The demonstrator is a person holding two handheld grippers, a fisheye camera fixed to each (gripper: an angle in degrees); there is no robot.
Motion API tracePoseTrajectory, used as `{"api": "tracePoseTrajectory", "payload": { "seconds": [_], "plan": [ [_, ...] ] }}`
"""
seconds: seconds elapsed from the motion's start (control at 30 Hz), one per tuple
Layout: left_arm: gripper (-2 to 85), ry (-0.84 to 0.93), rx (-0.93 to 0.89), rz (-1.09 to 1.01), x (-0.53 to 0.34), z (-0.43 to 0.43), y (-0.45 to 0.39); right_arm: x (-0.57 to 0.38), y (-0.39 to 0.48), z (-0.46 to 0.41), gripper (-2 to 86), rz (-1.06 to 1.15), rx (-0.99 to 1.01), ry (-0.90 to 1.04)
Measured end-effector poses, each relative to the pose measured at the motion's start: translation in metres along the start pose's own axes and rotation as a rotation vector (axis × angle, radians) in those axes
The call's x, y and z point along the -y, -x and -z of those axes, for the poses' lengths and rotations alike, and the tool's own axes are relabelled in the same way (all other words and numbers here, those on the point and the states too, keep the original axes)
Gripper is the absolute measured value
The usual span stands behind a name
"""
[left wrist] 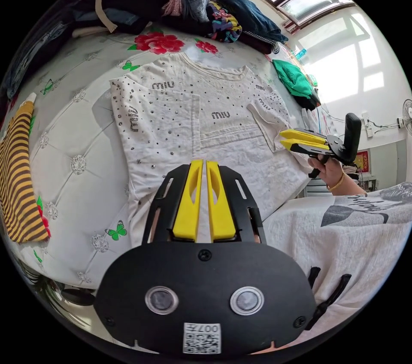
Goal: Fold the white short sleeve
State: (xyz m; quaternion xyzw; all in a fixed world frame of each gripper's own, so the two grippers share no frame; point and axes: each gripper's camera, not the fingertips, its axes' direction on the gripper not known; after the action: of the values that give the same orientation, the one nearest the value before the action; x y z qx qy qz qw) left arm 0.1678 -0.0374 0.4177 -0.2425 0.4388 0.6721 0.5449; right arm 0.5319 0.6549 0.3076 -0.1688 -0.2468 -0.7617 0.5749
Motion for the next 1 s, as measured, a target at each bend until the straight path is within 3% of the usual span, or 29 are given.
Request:
{"api": "tracePoseTrajectory", "payload": {
  "seconds": [0.13, 0.3, 0.53, 1.0],
  "plan": [
    [-0.9, 0.004, -0.008, 0.004, -0.001, -0.001, 0.005, 0.007, -0.019, 0.005, 3.2, -0.107, -0.136, -0.066],
    [-0.9, 0.013, -0.022, -0.030, 0.005, -0.005, -0.002, 0.021, -0.033, -0.021, 4.0, -0.185, -0.146, -0.003],
    [-0.9, 0.054, 0.014, -0.050, 0.003, -0.013, -0.016, 0.031, 0.023, -0.053, 4.8, -0.074, -0.329, -0.004],
    [-1.0, 0.081, 0.043, -0.041, -0.007, -0.008, -0.032, 0.036, 0.030, -0.119, 2.3, -0.247, -0.339, 0.150]
  ]
}}
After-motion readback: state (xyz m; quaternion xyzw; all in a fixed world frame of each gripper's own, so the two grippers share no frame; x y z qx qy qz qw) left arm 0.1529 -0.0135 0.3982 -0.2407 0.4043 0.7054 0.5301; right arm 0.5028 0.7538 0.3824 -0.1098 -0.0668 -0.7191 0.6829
